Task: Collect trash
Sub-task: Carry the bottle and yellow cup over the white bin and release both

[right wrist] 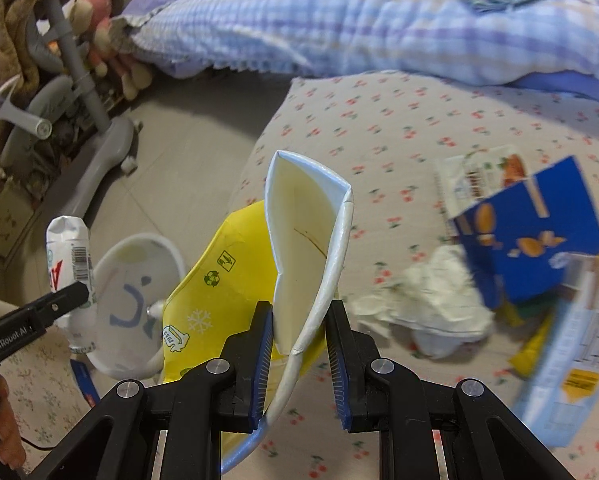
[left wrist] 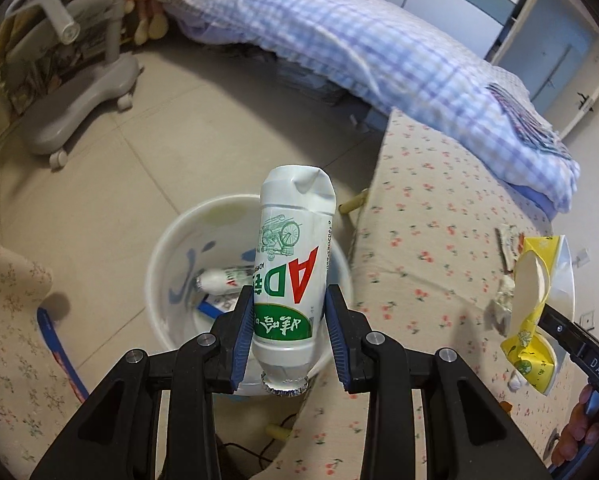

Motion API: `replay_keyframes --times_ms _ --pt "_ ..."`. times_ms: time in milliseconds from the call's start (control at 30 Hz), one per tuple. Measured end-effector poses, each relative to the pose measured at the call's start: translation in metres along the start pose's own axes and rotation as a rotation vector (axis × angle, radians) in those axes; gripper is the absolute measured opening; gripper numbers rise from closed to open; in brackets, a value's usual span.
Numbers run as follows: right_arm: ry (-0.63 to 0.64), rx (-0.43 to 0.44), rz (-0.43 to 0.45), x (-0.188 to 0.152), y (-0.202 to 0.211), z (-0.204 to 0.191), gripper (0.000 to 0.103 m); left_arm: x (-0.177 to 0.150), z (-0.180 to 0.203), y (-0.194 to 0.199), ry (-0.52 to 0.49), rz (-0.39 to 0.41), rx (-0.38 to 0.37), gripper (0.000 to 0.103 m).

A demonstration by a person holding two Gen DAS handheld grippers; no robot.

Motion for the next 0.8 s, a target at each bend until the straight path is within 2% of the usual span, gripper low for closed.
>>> replay_keyframes --times_ms 233,300,333,367,400,533,800 --pt "0.016 0.024 -0.028 0.007 -0.03 -0.034 0.024 0.008 -0.03 -0.01 0.048 -0.021 -0.024 0.037" --pt "0.024 0.024 -0.041 0.009 -0.04 -0.044 0.024 0.009 -0.033 -0.013 0.047 -0.043 -0.016 0.041" --pt "0.026 0.024 -0.045 0.009 -0.043 -0.046 0.024 0.01 -0.035 -0.016 0.052 -0.064 -0.015 0.051" --pt "0.028 0.023 -0.05 0.009 -0.048 -0.05 0.024 0.008 -0.039 -0.018 0.069 -0.079 -0.008 0.071" --pt "0.03 0.023 -0.057 0.01 -0.053 -0.053 0.024 0.007 -0.042 -0.019 0.081 -0.086 0.012 0.085" --pt "0.027 0.024 -0.073 0.011 -0.064 -0.061 0.024 0.002 -0.049 -0.01 0.041 -0.04 0.122 0.086" --pt "0.065 0.031 -0.088 0.011 -0.08 -0.084 0.024 -0.007 -0.083 -0.001 0.046 -0.033 0.184 0.087"
Point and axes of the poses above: each gripper's, at about its wrist camera, not at the fingertips, and y roughly against the way its jaws point, z to its right, x to its top, the point moved 2 cm from there along -y, roughly the way its jaws point, and after that the axes turned 9 degrees about -z, right-handed, at the moved point
